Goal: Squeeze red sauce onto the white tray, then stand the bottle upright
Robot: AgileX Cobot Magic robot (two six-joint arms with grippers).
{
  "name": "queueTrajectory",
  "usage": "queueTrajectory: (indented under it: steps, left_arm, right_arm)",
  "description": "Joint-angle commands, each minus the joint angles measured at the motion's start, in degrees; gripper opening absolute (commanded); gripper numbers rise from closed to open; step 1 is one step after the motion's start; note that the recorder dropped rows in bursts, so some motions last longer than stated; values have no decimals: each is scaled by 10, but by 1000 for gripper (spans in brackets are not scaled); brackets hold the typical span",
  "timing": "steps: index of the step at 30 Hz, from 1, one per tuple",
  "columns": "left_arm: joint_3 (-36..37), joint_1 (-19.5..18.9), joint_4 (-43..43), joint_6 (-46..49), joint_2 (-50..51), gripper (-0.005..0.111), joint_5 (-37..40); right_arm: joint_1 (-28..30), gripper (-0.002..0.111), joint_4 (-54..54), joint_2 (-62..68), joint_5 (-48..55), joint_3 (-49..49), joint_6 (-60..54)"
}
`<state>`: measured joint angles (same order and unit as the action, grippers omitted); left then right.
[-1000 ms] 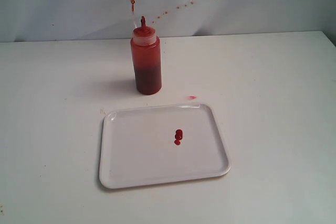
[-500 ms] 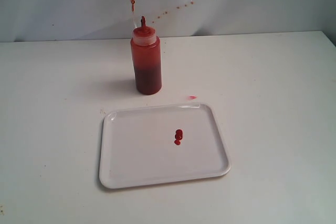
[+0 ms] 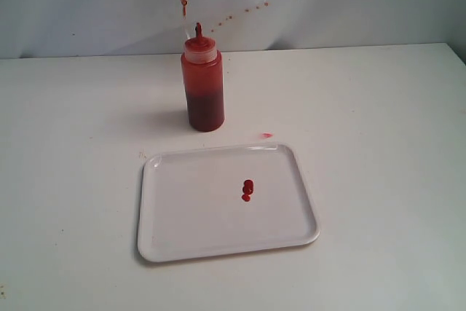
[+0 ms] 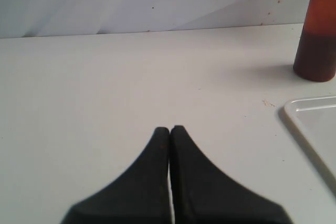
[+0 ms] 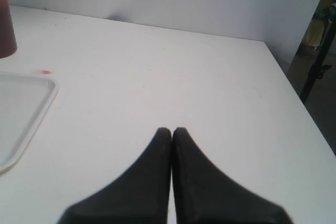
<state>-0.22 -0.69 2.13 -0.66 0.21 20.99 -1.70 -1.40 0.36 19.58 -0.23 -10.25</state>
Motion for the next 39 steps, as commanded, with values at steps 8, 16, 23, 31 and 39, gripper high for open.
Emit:
queueTrajectory:
  steps: [8, 16, 23, 31, 39]
  left_arm:
    - [2, 3, 2, -6, -2, 0, -4]
    - [2, 3, 2, -6, -2, 0, -4]
    - [2, 3, 2, -6, -2, 0, -4]
    - [2, 3, 2, -6, -2, 0, -4]
    - [2, 3, 2, -6, -2, 0, -4]
  right_arm:
    - [-2, 0, -3, -4, 1, 2, 7]
    - [-2, 0, -3, -4, 0, 2, 28]
    - [-2, 0, -1, -4, 0, 2, 28]
    - [-2, 0, -1, -4, 0, 2, 28]
    - [-2, 0, -1, -4, 0, 2, 28]
